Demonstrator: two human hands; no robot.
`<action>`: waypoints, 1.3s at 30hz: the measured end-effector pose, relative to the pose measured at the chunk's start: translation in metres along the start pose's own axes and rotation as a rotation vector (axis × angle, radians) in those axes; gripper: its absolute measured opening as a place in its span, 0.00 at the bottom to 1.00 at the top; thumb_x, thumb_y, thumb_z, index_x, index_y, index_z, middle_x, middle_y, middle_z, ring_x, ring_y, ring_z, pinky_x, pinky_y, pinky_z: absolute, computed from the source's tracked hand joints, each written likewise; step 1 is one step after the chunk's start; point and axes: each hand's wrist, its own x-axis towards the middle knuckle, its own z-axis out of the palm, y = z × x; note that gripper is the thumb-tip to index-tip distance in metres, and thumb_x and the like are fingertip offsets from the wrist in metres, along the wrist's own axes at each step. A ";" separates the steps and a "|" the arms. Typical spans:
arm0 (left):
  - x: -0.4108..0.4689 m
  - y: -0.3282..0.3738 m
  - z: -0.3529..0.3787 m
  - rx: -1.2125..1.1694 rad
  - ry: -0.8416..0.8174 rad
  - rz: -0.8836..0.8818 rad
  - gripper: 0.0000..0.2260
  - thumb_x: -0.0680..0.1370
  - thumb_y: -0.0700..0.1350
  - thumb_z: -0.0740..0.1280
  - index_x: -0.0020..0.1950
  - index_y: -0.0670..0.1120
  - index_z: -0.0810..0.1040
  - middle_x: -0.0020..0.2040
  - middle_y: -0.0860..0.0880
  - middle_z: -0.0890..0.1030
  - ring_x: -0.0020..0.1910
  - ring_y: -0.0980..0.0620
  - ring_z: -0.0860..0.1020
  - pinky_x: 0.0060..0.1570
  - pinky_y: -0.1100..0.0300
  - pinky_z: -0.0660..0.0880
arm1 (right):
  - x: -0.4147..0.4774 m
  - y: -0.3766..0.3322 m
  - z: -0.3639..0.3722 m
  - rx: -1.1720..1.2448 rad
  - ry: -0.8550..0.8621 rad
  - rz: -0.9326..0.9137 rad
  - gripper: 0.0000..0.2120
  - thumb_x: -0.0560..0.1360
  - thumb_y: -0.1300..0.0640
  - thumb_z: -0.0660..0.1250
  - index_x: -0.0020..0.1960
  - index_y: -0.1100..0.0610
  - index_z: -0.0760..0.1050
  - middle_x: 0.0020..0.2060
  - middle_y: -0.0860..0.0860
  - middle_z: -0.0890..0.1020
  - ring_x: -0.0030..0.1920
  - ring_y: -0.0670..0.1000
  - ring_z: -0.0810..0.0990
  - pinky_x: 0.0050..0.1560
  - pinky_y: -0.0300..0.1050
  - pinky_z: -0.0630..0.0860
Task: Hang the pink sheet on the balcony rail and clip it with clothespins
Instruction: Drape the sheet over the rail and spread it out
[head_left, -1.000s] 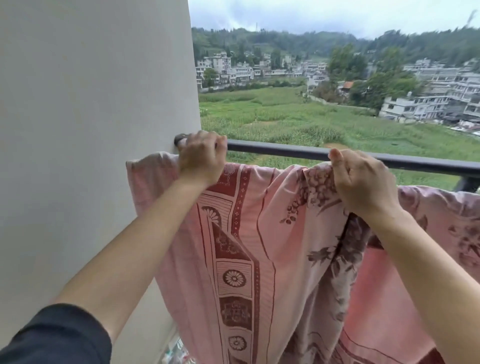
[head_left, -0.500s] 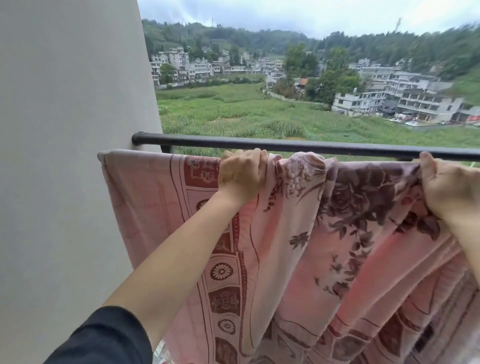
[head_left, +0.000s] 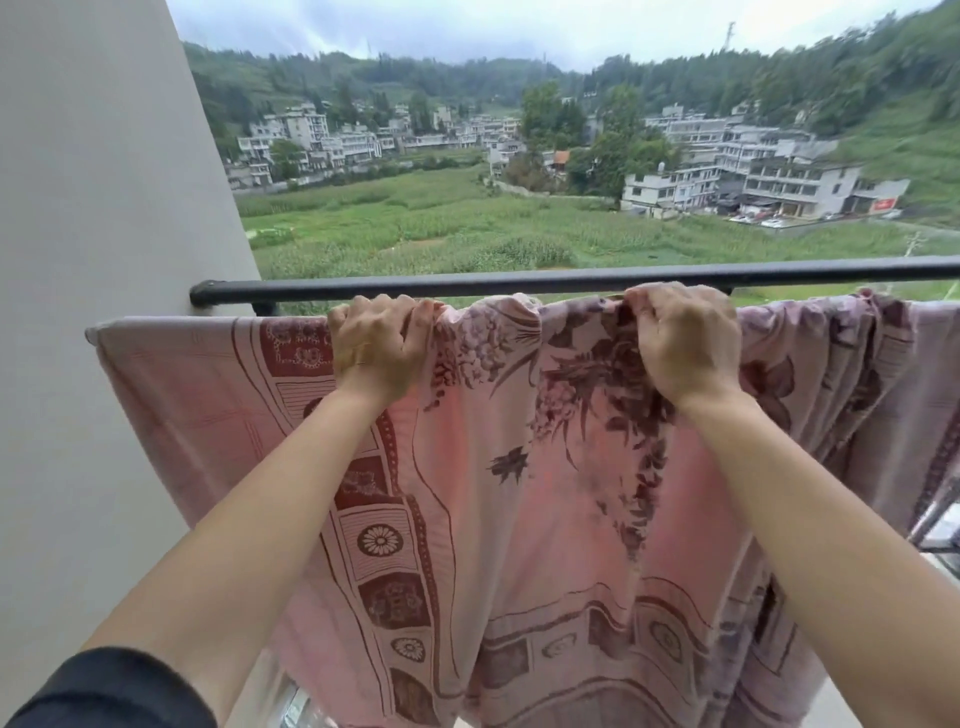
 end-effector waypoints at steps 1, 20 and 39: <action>0.000 0.002 -0.001 -0.025 -0.008 -0.033 0.22 0.81 0.60 0.48 0.37 0.51 0.73 0.33 0.54 0.70 0.38 0.50 0.69 0.47 0.52 0.61 | 0.006 0.018 -0.008 0.037 0.060 0.128 0.18 0.83 0.49 0.58 0.55 0.60 0.81 0.50 0.59 0.85 0.51 0.63 0.80 0.56 0.54 0.73; -0.022 0.287 0.018 -0.318 -0.102 0.047 0.27 0.78 0.65 0.54 0.62 0.47 0.78 0.60 0.47 0.80 0.61 0.48 0.74 0.60 0.50 0.69 | -0.033 0.226 -0.105 0.212 0.378 0.597 0.18 0.78 0.45 0.62 0.59 0.59 0.70 0.59 0.59 0.73 0.60 0.56 0.70 0.59 0.46 0.62; -0.020 0.471 0.079 -0.325 0.228 -0.008 0.12 0.71 0.41 0.62 0.54 0.43 0.74 0.52 0.46 0.75 0.54 0.45 0.72 0.62 0.46 0.65 | -0.017 0.423 -0.181 0.870 0.075 1.041 0.19 0.72 0.38 0.66 0.40 0.55 0.79 0.37 0.46 0.83 0.40 0.47 0.82 0.41 0.41 0.77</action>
